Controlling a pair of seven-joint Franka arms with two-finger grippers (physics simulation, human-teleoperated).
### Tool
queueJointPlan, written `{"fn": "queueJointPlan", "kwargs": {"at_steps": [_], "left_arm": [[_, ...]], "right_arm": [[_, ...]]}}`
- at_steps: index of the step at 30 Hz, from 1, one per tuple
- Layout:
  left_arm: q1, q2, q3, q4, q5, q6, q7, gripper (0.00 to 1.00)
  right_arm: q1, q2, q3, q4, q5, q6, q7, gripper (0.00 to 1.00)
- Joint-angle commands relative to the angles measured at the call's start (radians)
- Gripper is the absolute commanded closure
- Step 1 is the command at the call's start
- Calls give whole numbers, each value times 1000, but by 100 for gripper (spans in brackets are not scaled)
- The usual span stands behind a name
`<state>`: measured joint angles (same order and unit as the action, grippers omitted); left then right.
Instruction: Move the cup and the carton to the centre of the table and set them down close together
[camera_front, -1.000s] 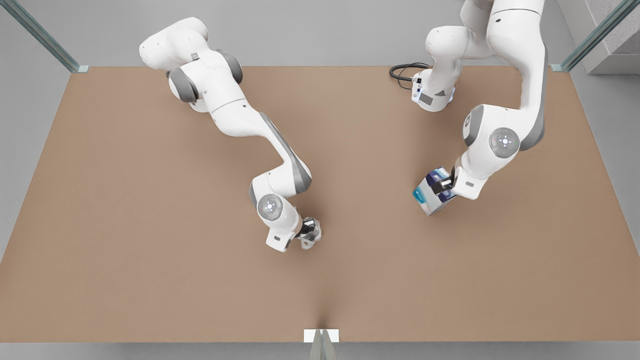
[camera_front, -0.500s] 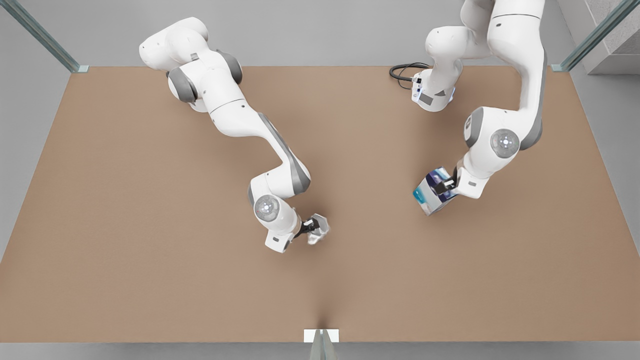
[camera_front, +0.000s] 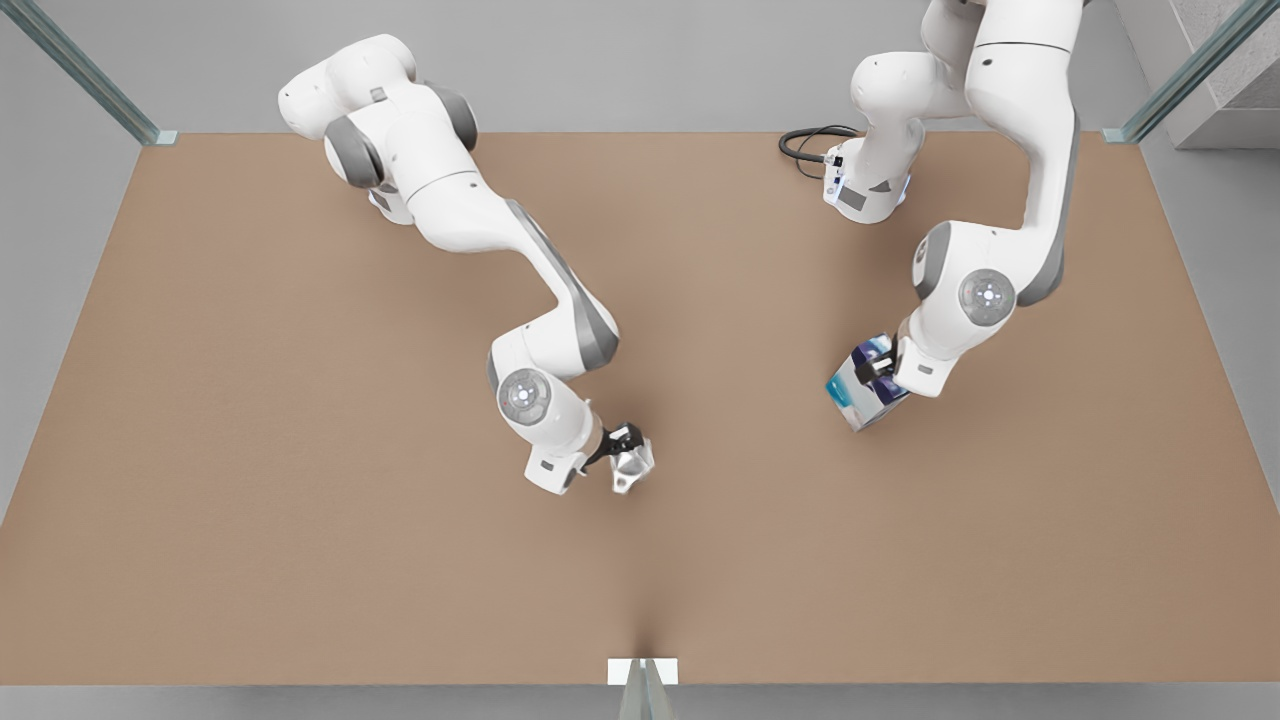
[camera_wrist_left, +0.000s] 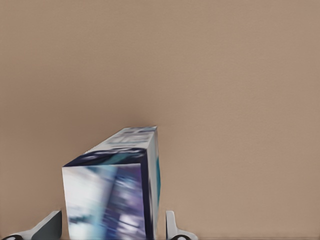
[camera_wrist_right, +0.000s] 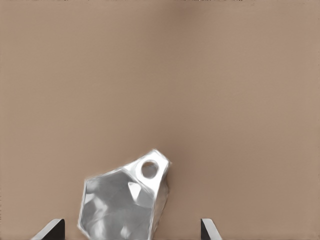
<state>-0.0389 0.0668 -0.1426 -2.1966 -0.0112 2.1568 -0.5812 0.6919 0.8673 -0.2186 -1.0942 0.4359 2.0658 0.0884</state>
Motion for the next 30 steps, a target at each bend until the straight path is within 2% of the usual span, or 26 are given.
{"fn": "queueJointPlan", "kwargs": {"at_steps": [1,2,3,6,8,10,11,13,20,21,22,23,25,30], "left_arm": [[5,4,0,0,-3,-2,-2,0],[5,7,0,0,-4,-2,-14,0],[5,8,0,0,-4,-3,-14,0],[7,21,0,0,-6,-6,-14,0],[5,33,0,-11,-6,1,-14,0],[-2,18,0,-66,-6,67,-16,0],[-4,19,0,-69,-6,69,-19,0],[-4,21,0,-84,-6,89,-19,0],[-4,25,1,-84,-6,86,-19,1],[-4,24,1,-84,-6,86,-19,3],[-4,24,1,-84,-6,83,-19,17],[-4,22,1,-83,-6,78,-20,18],[-4,21,1,-80,-6,77,-20,30],[-7,13,1,-72,-6,71,-51,30]], "right_arm": [[-5,-22,-2,-18,-3,-19,-1,0],[-31,-86,-44,-24,-40,-156,-9,0],[-43,-181,-53,-23,-238,-308,-15,0],[-143,-332,-58,-18,-422,-504,-99,0],[-294,-481,48,-96,-555,-530,-104,0],[-411,-599,105,-213,-560,-524,-102,0],[-491,-648,189,-253,-571,-518,-95,0],[-543,-697,226,-289,-574,-515,-90,0],[-548,-717,226,-316,-579,-512,-85,0],[-546,-717,226,-316,-583,-512,-87,0],[-546,-717,226,-316,-583,-513,-85,0],[-546,-717,226,-316,-583,-513,-85,0],[-546,-717,226,-316,-583,-513,-87,0],[-548,-715,225,-316,-583,-513,-85,0]]}}
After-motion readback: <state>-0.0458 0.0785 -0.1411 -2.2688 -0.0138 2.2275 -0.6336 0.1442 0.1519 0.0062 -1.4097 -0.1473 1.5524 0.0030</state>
